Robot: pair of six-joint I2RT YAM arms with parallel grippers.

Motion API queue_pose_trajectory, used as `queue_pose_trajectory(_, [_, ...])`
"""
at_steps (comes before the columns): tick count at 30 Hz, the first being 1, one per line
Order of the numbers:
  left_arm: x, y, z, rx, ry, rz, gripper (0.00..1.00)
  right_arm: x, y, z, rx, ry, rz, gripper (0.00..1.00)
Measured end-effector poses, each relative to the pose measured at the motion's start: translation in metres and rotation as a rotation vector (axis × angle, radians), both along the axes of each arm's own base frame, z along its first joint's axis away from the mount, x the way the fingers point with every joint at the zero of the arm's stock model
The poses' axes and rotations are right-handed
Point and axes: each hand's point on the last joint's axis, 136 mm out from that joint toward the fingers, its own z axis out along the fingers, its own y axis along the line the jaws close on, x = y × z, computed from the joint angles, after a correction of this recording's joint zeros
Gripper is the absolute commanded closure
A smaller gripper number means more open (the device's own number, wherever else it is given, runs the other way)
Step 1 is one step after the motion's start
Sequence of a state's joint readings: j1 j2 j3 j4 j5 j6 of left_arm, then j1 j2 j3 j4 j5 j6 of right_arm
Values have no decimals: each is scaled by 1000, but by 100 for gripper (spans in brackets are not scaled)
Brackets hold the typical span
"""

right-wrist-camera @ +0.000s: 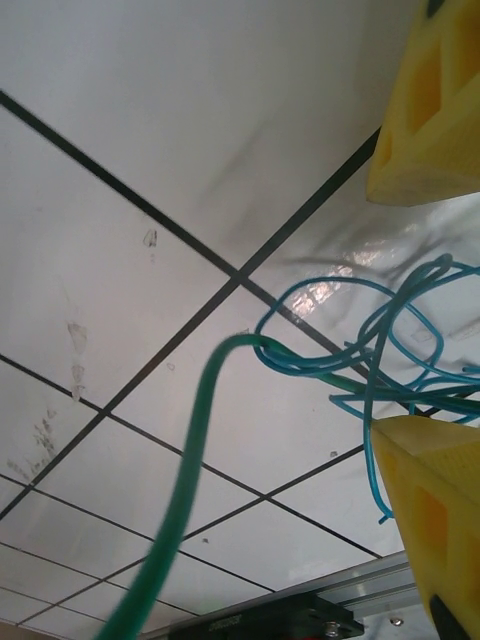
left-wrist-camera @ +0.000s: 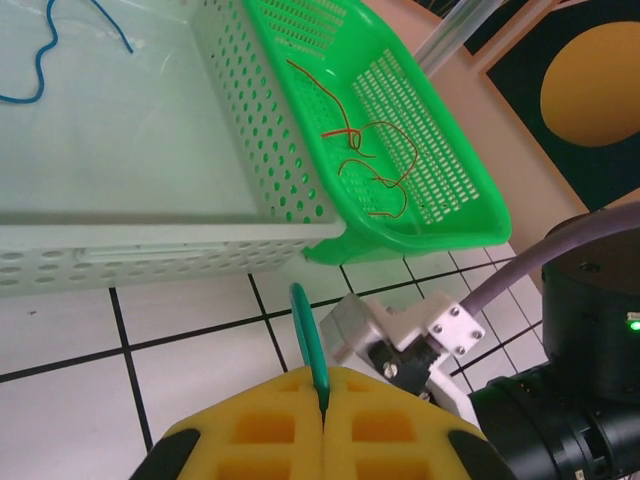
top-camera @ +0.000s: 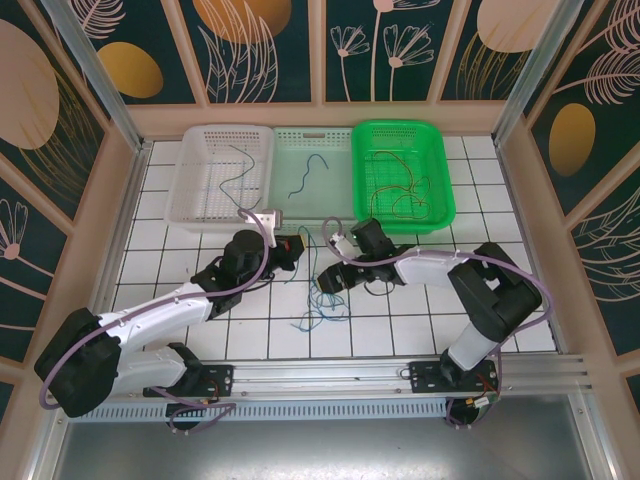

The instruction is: Untangle the cables

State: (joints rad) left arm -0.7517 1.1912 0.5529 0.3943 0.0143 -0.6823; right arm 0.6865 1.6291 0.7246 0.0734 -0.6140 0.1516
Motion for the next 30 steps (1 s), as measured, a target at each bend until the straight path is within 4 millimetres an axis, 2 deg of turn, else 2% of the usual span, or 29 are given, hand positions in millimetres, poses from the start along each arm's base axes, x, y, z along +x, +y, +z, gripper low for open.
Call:
queue_pose_trajectory(5, [1, -1, 4, -21, -6, 3, 94, -1, 4, -1, 6, -23, 22, 58])
queue_pose_trajectory(9, [1, -2, 6, -33, -5, 3, 93, 4, 7, -7, 2, -20, 19, 79])
queue_pose_trajectory(10, [1, -1, 6, -35, -5, 4, 93, 5, 8, -7, 3, -23, 16, 80])
queue_pose_trajectory(16, [-1, 6, 15, -40, -24, 27, 91, 6, 5, -4, 7, -30, -8, 73])
queue_pose_trajectory(25, [-2, 13, 10, -9, -15, 51, 90, -2, -6, 5, 23, -53, -44, 70])
queue_pose_trajectory(27, [-2, 13, 10, -7, -16, 50, 90, -1, -6, 6, 28, -54, -47, 73])
queue_pose_trajectory(30, [-2, 13, 10, -8, -16, 49, 90, 1, -4, 9, 41, -61, -50, 87])
